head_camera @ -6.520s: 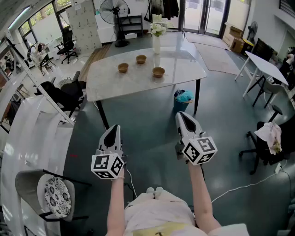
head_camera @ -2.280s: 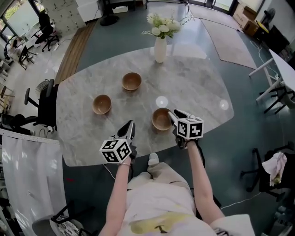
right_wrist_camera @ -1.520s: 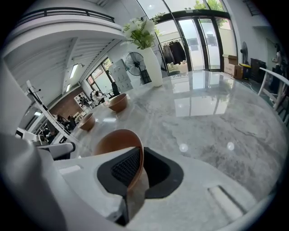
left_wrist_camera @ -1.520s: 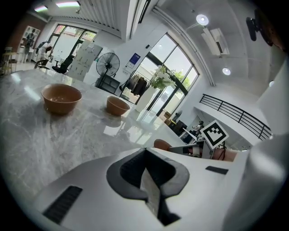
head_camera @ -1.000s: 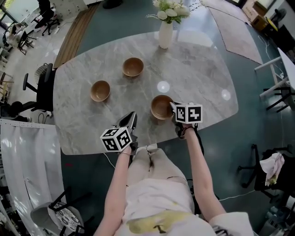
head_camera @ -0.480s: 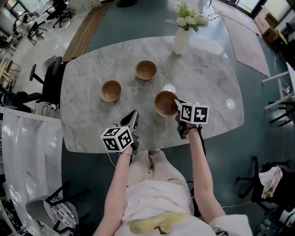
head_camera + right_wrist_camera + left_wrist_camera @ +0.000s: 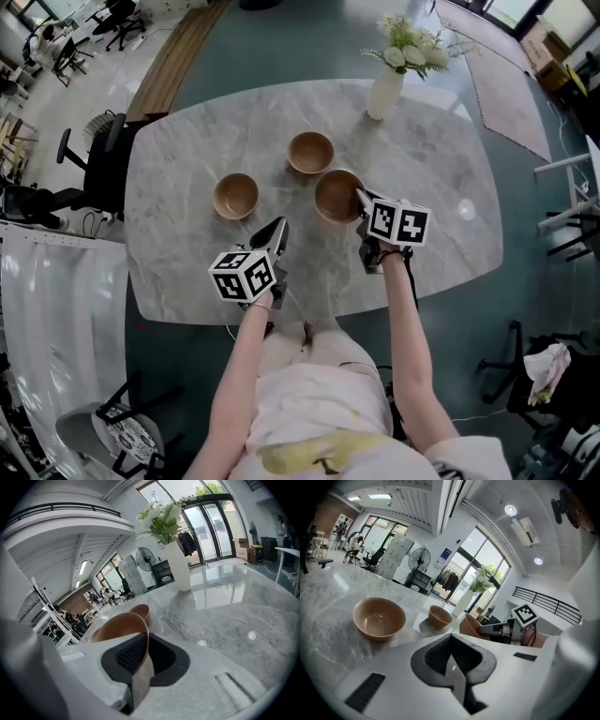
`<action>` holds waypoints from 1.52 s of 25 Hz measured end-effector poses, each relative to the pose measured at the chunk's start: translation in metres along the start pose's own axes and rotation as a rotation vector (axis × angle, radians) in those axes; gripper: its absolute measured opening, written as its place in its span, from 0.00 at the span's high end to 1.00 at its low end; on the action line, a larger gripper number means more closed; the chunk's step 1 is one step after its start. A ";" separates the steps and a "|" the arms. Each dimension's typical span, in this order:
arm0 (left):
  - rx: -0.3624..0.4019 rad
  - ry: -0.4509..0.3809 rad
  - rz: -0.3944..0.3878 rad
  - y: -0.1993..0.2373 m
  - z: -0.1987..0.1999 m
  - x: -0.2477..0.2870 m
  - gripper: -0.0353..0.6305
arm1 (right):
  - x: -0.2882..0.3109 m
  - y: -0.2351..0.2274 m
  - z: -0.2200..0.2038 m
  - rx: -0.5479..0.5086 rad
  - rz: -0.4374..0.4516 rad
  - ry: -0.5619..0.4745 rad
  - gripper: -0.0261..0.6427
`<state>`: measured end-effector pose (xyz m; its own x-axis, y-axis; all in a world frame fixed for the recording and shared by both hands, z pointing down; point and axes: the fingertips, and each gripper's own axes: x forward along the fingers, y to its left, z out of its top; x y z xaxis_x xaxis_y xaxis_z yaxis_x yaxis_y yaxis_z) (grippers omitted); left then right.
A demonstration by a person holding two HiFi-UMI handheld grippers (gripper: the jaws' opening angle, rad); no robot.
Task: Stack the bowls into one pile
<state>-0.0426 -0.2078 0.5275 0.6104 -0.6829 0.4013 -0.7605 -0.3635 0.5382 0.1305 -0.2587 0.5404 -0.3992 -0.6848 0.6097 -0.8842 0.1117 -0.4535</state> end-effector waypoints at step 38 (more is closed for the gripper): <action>-0.080 0.082 -0.008 0.041 0.002 0.060 0.95 | 0.122 0.010 0.069 -0.101 -0.127 -0.007 0.93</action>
<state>-0.0373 -0.2650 0.5718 0.6350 -0.6246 0.4546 -0.7373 -0.3145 0.5979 0.0899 -0.3911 0.5654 -0.2812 -0.7027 0.6535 -0.9475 0.0952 -0.3053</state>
